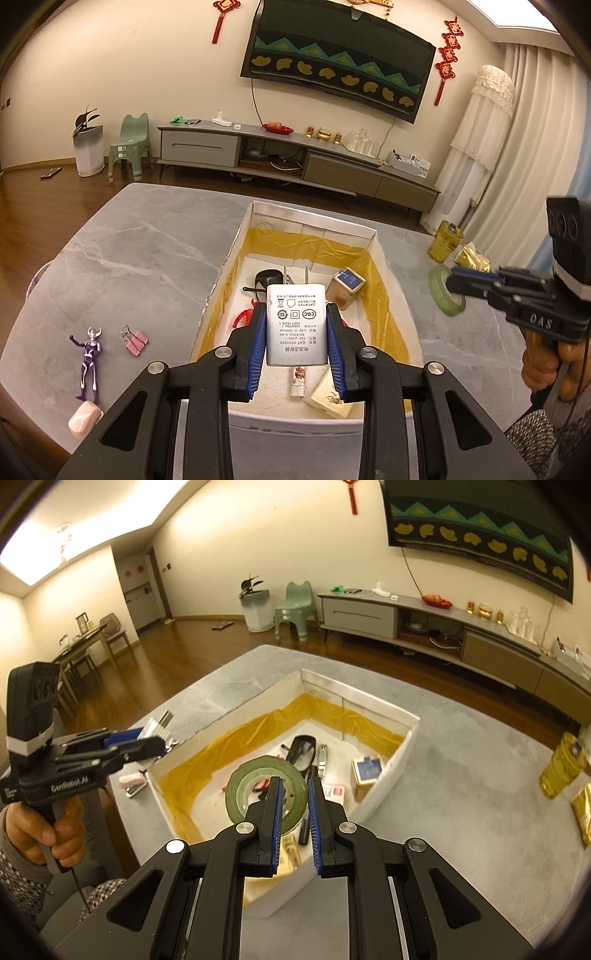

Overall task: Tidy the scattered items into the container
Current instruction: 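Carry the charger plug and tape roll over the white box with both tools, then open both tools to drop the plug and tape into the box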

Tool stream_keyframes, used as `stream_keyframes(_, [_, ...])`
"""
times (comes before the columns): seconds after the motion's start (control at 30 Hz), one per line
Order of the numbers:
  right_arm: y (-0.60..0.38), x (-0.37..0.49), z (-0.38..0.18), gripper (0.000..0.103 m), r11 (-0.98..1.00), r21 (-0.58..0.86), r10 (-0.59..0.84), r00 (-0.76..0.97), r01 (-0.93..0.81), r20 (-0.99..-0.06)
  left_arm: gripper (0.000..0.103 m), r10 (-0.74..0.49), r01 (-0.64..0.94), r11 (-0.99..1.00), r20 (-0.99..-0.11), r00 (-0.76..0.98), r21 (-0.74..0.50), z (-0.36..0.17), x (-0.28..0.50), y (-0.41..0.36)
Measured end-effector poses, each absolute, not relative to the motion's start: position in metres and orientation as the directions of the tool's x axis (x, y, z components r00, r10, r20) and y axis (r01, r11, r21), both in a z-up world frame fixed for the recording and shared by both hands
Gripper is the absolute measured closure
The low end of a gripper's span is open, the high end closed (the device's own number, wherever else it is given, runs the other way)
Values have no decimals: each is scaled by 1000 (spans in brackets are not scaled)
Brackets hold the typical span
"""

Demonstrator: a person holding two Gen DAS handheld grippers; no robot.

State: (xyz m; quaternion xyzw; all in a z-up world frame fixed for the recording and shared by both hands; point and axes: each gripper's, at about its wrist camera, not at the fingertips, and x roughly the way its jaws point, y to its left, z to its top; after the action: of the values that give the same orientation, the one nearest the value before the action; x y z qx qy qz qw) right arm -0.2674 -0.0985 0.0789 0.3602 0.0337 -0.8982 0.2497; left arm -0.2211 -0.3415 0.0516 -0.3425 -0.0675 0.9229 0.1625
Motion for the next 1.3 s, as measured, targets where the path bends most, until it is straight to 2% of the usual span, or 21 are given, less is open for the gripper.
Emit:
stream_keyframes(0.47, [-132,-357,70,89,-884,79,-366,-577,461,-730,71,364,-346,-922,-694,-622,-174,25,-247,-318])
stream_keyframes(0.83, [-144,-434,34,89,-912,45,-270,-515,408,-814,71,358,-376,-913,-757,-547,-160,7,-270,-313])
stream_keyframes(0.93, [-146,-452,21,85,-908,61,-277,-485,415,-829,69,346,-360,-918,-775,-529,-165,0,-278,-312])
stream_keyframes(0.97, [-146,-456,17,73,-911,58,-270,-485,408,-832,66,338,-350,-922,-782,-523,-165,-2,-281,-313])
stream_keyframes(1.0, [-146,-459,12,67,-918,35,-244,-493,395,-835,57,333,-338,-926,-785,-523,-167,-3,-282,-315])
stream_keyframes(1.03, [-145,-460,9,66,-920,20,-229,-496,392,-837,53,331,-328,-929,-779,-532,-171,-2,-282,-318])
stream_keyframes(1.3, [-142,-448,9,66,-913,29,-242,-484,407,-841,53,338,-308,-933,-742,-579,-185,22,-274,-342])
